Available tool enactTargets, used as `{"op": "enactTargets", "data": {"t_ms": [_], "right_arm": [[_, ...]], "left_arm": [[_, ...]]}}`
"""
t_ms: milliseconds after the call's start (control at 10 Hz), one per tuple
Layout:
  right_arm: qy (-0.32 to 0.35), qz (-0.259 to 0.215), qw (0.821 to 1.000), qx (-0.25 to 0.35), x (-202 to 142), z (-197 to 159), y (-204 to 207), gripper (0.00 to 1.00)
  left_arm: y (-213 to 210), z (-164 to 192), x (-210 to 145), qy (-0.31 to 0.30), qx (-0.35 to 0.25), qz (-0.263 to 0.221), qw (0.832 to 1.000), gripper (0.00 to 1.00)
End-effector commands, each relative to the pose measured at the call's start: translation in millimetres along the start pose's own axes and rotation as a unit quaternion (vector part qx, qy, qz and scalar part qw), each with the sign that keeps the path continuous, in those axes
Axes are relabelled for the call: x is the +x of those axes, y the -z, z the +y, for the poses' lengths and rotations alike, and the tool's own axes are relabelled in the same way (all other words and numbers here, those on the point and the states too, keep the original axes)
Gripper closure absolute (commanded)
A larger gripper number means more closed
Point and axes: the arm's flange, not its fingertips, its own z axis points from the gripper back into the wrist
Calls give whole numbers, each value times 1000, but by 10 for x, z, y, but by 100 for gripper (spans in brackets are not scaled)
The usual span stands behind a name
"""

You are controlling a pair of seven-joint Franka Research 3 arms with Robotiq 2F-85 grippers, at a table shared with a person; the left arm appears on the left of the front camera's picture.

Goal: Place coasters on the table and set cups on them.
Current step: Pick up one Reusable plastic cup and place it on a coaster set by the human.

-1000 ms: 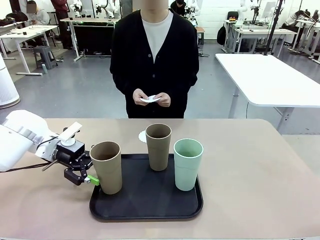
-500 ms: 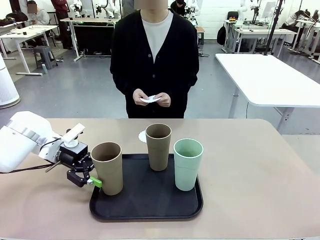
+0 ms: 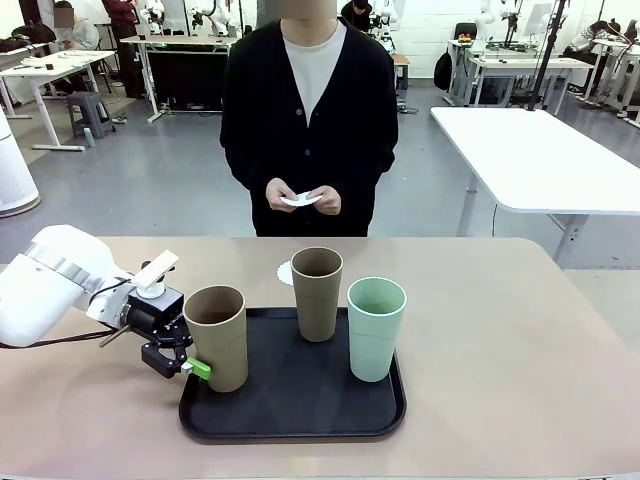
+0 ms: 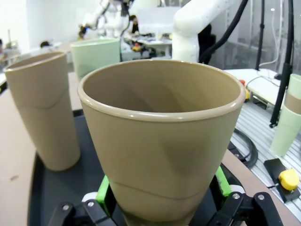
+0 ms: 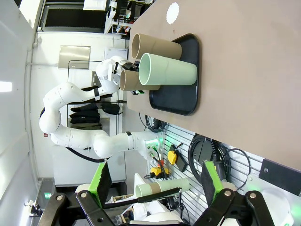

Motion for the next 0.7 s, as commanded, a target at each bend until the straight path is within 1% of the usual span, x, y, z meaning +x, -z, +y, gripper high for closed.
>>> {"op": "enactTargets", "data": {"t_ms": [0,100,200,300,400,500,600], "right_arm": [[-7,-1,1000,7,7,4,-4,0],[-7,-1,1000,7,7,4,-4,0],[-7,-1,1000,7,7,4,-4,0],[-7,-1,1000,7,7,4,-4,0],[-7,-1,1000,7,7,4,-4,0],[-7,-1,1000,7,7,4,-4,0],[-7,-1,1000,7,7,4,-4,0]], "left_arm": [[116,62,-44,27,8,-5,1000,0],[123,79,-51,27,8,-7,1000,0],[122,88,-54,28,7,-12,1000,18],[123,90,-46,29,4,-16,999,56],[112,79,-27,30,6,-19,999,56],[90,66,2,32,7,-20,999,100],[71,51,21,34,9,-22,999,72]]}}
